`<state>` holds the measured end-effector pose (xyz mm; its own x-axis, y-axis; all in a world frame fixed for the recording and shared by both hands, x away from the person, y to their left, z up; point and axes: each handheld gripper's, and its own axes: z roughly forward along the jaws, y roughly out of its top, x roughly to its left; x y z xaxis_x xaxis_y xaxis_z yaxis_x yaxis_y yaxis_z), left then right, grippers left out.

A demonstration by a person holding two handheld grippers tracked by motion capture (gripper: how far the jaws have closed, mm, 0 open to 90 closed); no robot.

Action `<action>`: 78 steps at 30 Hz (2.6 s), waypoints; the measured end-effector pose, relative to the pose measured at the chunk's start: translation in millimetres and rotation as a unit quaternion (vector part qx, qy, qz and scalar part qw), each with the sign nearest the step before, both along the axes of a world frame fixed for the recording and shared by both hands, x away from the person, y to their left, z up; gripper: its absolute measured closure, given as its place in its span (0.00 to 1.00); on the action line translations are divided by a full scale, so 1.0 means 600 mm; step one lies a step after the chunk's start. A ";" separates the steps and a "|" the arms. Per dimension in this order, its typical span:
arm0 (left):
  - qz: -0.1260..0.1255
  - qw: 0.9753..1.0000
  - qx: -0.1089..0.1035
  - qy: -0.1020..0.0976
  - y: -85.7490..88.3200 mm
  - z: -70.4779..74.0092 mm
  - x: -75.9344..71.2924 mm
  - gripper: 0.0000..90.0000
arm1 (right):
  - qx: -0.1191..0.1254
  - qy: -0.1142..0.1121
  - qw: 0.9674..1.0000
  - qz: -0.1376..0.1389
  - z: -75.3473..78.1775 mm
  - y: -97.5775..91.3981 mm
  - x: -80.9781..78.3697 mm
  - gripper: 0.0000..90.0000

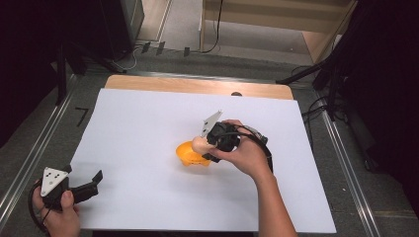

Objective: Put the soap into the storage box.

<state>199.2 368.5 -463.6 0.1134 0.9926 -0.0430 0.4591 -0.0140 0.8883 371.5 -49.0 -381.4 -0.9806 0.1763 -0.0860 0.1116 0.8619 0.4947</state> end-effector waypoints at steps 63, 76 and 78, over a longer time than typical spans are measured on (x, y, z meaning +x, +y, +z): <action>-0.004 1.000 -0.004 0.002 0.002 0.000 0.000 0.00 | -0.004 0.024 1.000 0.017 -0.013 -0.006 0.018 0.34; -0.004 1.000 -0.003 0.000 0.001 0.000 0.000 0.00 | 0.008 0.028 0.999 -0.021 -0.020 -0.083 0.011 0.35; -0.004 1.000 -0.004 0.000 0.001 0.000 0.000 0.00 | 0.008 0.031 0.999 -0.029 -0.022 -0.094 0.009 0.35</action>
<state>199.0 369.2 -463.5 0.1221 0.9912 -0.0502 0.4591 -0.0116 0.8883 376.9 -105.7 -394.8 -0.9720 0.2338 -0.0220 0.1919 0.8448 0.4995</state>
